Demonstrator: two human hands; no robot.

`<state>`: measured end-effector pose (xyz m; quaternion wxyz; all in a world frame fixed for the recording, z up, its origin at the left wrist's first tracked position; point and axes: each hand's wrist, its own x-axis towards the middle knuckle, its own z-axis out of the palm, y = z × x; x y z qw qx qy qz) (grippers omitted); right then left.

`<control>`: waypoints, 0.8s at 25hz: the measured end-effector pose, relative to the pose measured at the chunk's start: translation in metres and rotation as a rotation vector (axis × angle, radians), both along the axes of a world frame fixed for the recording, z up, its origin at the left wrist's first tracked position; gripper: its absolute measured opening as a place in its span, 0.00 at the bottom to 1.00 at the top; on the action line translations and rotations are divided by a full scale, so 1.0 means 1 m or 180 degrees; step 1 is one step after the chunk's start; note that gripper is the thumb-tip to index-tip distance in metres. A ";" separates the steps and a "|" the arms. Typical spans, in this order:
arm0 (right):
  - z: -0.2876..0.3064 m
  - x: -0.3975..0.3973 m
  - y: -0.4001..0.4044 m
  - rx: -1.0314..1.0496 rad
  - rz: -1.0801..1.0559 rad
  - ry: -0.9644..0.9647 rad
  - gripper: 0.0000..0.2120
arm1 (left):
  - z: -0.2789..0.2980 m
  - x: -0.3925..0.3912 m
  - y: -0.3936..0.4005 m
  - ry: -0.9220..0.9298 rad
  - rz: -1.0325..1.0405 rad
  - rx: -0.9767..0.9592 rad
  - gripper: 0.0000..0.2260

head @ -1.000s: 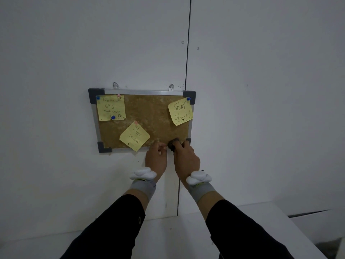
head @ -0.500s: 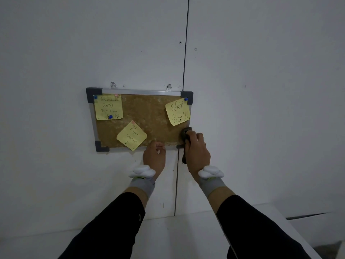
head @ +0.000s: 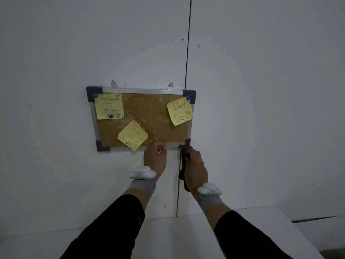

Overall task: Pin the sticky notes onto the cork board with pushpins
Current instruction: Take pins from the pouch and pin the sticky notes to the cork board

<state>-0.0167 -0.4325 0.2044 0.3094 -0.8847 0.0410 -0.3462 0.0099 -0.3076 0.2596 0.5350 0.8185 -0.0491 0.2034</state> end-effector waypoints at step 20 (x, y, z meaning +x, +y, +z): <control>-0.003 -0.003 0.028 0.1590 -0.0140 -0.0090 0.08 | -0.001 0.004 0.008 0.0159 -0.0427 0.0459 0.07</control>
